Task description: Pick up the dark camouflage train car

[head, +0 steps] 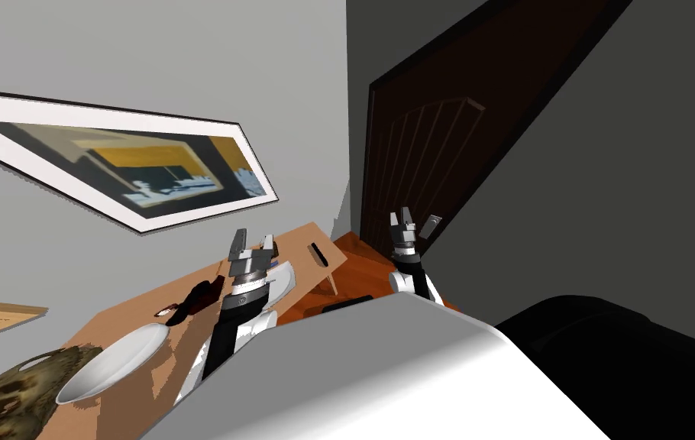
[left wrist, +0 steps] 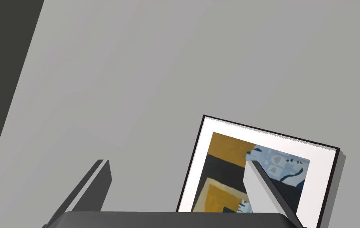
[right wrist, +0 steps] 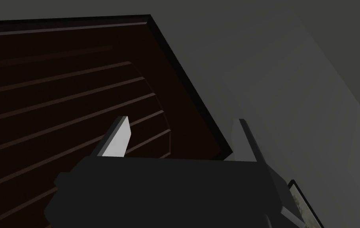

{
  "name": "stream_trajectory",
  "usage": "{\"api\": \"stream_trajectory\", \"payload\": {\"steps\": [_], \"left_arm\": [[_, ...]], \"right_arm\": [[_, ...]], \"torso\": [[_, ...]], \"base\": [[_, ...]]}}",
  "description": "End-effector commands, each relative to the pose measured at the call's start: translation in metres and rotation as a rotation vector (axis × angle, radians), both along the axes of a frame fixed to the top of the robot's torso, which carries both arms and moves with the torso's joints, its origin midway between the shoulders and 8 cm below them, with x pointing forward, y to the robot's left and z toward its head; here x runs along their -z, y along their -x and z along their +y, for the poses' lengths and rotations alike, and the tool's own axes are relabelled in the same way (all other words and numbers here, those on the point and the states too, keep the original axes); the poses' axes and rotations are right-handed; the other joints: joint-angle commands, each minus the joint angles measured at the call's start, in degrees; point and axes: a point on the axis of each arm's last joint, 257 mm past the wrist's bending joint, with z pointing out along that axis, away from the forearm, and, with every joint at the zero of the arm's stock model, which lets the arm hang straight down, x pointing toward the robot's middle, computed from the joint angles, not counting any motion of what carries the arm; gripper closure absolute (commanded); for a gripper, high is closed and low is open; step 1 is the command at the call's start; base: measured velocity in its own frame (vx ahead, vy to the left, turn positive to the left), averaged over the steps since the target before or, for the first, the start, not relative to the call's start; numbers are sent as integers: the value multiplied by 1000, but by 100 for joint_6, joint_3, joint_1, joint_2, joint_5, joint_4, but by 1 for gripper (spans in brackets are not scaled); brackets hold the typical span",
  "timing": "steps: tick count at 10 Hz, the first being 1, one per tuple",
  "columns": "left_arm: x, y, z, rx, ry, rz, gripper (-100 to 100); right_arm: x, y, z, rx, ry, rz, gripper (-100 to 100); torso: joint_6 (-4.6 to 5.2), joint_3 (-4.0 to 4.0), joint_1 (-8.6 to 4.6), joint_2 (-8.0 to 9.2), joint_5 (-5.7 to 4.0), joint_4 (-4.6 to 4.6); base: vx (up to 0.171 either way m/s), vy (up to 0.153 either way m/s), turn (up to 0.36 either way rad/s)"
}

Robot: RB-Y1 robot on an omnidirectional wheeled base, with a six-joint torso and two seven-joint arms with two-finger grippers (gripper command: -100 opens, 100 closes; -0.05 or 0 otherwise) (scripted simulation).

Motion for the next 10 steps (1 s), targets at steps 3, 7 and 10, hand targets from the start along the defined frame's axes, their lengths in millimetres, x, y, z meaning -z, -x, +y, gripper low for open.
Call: {"api": "stream_trajectory", "payload": {"steps": [3,7,10], "left_arm": [[39,-12,12,8,-58,129,-100],[77,-19,31,-1,-92,250,-100],[118,-22,59,-32,-96,380,-100]], "right_arm": [[0,0,0,0,0,0,0],[0,0,0,0,0,0,0],[0,0,0,0,0,0,0]], "torso": [[0,2,16,5,3,0],[-1,-8,-28,-12,-7,-3],[-1,-15,-22,-25,-7,-6]], "base": [[109,-172,127],[119,-230,132],[140,-245,165]]}}
